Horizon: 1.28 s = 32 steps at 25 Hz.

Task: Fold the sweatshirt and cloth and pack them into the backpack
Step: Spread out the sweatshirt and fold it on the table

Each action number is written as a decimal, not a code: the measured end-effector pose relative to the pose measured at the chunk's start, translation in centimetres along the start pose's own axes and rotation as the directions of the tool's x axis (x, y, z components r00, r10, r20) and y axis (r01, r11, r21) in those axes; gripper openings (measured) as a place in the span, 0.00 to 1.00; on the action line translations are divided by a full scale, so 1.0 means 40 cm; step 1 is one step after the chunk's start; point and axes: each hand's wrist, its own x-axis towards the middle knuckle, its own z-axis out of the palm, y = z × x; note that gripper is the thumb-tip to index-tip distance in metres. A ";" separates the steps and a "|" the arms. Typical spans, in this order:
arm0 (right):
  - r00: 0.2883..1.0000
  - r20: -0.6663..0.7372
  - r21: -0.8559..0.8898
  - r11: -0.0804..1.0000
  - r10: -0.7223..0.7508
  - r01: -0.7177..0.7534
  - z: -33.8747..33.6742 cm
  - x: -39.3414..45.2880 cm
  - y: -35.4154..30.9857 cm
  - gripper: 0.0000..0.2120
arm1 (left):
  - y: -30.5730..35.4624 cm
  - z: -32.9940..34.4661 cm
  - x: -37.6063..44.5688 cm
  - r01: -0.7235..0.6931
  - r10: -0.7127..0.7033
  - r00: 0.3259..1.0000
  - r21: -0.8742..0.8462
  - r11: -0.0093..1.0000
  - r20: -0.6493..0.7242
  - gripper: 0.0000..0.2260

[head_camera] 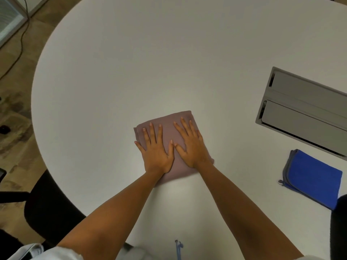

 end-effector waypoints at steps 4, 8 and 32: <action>1.000 0.003 0.034 0.999 0.010 -0.010 0.002 0.016 0.005 0.33 | 0.000 0.002 0.011 -0.003 0.003 1.000 0.006 1.000 0.011 0.32; 0.997 -0.042 0.080 0.995 0.058 -0.054 0.011 0.019 0.014 0.35 | 0.003 -0.002 0.013 -0.001 0.001 1.000 0.024 1.000 0.017 0.33; 0.919 0.006 0.542 0.771 0.394 -0.334 -0.279 0.068 -0.132 0.35 | 0.112 -0.213 -0.032 0.110 -0.144 0.990 -0.613 0.783 -0.007 0.24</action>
